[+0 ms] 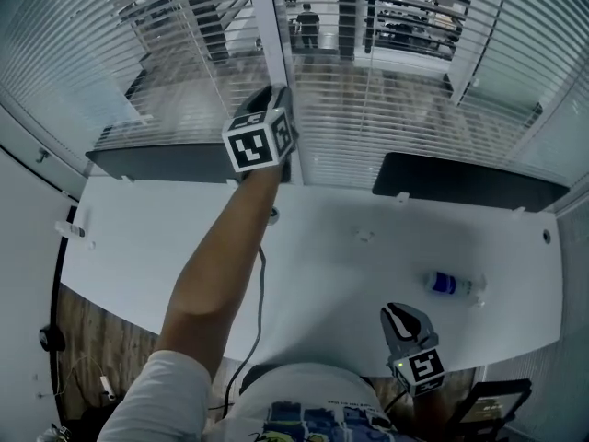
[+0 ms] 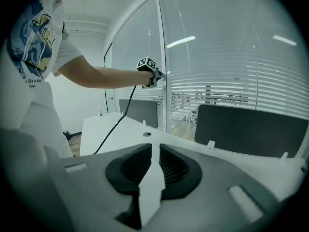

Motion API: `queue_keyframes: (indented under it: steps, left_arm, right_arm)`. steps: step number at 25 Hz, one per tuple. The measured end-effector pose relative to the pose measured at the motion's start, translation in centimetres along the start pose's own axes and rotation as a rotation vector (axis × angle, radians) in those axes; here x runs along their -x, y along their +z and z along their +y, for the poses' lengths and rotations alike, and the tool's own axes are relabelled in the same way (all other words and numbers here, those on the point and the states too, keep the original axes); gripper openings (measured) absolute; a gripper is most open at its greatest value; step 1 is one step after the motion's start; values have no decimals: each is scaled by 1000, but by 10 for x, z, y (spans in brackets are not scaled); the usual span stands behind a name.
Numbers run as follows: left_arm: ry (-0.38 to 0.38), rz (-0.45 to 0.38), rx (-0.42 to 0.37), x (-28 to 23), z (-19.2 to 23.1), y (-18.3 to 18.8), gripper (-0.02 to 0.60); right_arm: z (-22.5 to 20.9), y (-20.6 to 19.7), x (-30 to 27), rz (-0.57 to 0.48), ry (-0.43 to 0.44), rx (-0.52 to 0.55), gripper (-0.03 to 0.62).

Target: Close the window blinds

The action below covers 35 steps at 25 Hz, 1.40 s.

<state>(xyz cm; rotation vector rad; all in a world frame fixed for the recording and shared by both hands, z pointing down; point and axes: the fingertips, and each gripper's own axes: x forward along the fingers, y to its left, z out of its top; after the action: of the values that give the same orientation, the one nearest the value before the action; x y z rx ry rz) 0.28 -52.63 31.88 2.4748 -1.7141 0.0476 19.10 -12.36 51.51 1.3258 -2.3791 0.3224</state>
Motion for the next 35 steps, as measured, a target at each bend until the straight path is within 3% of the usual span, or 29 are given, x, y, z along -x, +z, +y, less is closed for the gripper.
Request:
queue_keyframes:
  steps: [3, 6, 8, 13, 16, 19, 22, 25, 31, 33, 35]
  left_arm:
    - [-4, -9, 77, 0, 2, -1, 129]
    - [-8, 0, -19, -1, 0, 0, 132]
    - [10, 5, -177, 0, -2, 2, 140]
    - [17, 33, -682, 8, -16, -1, 160]
    - [25, 58, -931, 3, -17, -4, 160]
    - [21, 91, -1126, -3, -18, -8, 156]
    - [27, 121, -1247, -6, -19, -13, 147]
    - [40, 114, -1259, -7, -17, -12, 133]
    - [24, 104, -1060, -5, -18, -10, 129]
    - [35, 88, -921, -5, -15, -8, 129]
    - [40, 73, -721, -4, -11, -6, 129]
  right_arm:
    - [1, -2, -1, 5, 2, 1, 37]
    - [2, -3, 0, 7, -1, -7, 37]
    - [1, -2, 0, 7, -5, 2, 37]
    - [1, -3, 4, 1, -8, -5, 37]
    - [0, -5, 3, 3, -6, -12, 37]
    - [0, -4, 3, -3, -10, -22, 37]
    - [-2, 0, 2, -6, -7, -22, 37]
    - [-4, 1, 1, -13, -11, -14, 37]
    - [-3, -5, 3, 13, -19, -25, 37]
    - [-1, -1, 1, 7, -16, -17, 37]
    - [-2, 1, 0, 0, -16, -16, 37]
